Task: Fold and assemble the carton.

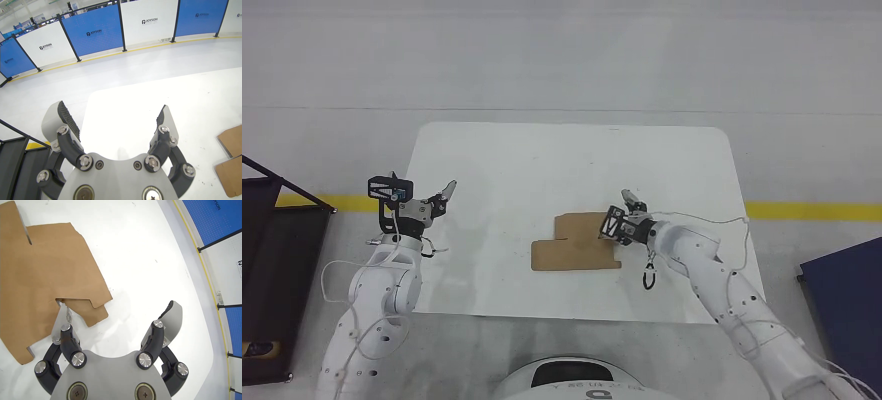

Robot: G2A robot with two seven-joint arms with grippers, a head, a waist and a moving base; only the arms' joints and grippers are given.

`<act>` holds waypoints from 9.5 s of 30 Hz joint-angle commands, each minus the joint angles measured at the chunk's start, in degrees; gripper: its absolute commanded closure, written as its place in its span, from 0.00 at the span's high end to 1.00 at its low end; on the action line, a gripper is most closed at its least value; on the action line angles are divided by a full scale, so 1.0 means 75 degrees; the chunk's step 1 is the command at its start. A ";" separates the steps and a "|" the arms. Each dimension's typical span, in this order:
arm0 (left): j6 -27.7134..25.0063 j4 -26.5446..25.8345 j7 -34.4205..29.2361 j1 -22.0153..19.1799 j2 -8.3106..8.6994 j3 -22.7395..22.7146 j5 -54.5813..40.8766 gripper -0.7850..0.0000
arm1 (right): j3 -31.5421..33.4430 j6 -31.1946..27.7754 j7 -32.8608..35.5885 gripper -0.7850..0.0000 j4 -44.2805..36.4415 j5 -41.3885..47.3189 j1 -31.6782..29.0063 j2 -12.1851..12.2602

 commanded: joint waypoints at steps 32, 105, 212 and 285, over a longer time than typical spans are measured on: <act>0.0000 0.0000 0.0000 0.0000 0.0000 0.0000 0.0000 1.00 | -0.0502 -0.0725 0.1371 0.89 -0.2275 -0.2680 -0.1012 0.0232; 0.0000 0.0000 0.0000 0.0000 0.0000 0.0000 0.0000 1.00 | -0.2247 0.1951 -0.0022 0.00 -0.0076 -0.4952 0.0243 -0.0637; -0.2637 -0.0537 -0.1027 -0.0568 -0.0189 0.1078 -0.4262 1.00 | 0.0072 0.5518 0.6741 0.00 -0.0391 3.1700 -0.0958 -0.0953; -0.2637 -0.0537 -0.1027 -0.0568 -0.0189 0.1078 -0.4262 1.00 | 0.1891 -0.0635 0.1664 0.00 -0.4065 -0.0598 -0.1902 -0.1450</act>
